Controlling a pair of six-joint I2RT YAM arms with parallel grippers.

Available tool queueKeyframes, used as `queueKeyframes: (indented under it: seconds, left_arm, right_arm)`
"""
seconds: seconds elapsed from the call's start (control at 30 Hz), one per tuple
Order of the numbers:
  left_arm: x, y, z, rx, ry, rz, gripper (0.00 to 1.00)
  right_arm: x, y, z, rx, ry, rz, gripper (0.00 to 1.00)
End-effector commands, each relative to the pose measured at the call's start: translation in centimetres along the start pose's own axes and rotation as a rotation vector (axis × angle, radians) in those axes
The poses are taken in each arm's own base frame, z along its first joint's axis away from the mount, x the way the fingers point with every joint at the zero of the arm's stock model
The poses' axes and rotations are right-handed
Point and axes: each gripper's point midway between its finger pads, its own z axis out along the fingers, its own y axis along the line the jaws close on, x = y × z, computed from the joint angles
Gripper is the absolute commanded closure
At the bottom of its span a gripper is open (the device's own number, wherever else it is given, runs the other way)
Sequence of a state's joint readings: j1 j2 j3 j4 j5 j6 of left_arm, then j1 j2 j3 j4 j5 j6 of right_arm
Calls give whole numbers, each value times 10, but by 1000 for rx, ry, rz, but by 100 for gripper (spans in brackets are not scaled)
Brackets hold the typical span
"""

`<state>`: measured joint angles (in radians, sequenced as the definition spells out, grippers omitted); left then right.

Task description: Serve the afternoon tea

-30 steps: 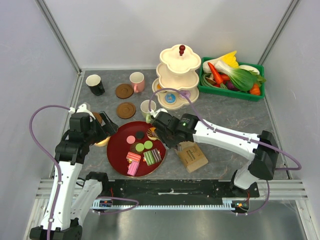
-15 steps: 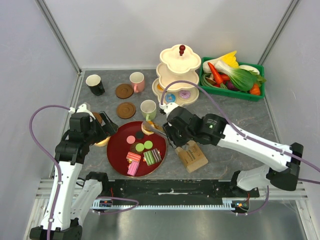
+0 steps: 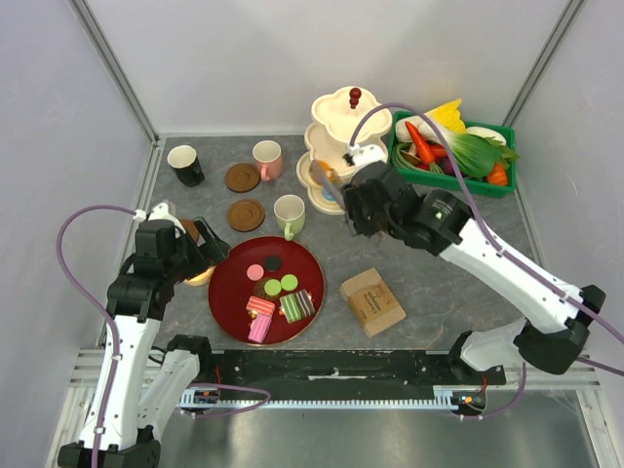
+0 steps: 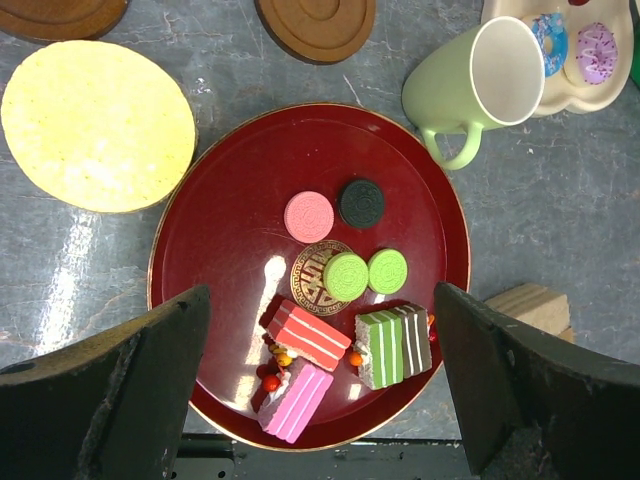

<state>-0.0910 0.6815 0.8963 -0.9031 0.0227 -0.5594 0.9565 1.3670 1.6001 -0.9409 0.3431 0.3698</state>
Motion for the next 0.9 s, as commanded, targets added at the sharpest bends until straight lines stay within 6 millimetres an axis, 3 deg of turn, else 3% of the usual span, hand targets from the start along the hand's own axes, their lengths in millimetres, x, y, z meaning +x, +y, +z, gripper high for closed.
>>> queueKeyframes:
  seconds: [0.0,0.23,0.37,0.6,0.87]
  left_arm:
    - [-13,-3,-11,7,-53,37,2]
    - [-16,-2,-10,2,-66,36,2]
    - [-16,-3,-6,6,-61,36,2]
    - [-17,-2,-6,0,-62,44,2]
    - [-20,1,-7,-18,-71,50,2]
  right_arm:
    - [-5,-70,19,230,-16,79,55]
    - [26,-144,6,368,-21,242,55]
    - [45,-174,14,393,-16,317,55]
    - [61,-191,59,289,-19,329,57]
    - [56,-195,93,260,-54,264,57]
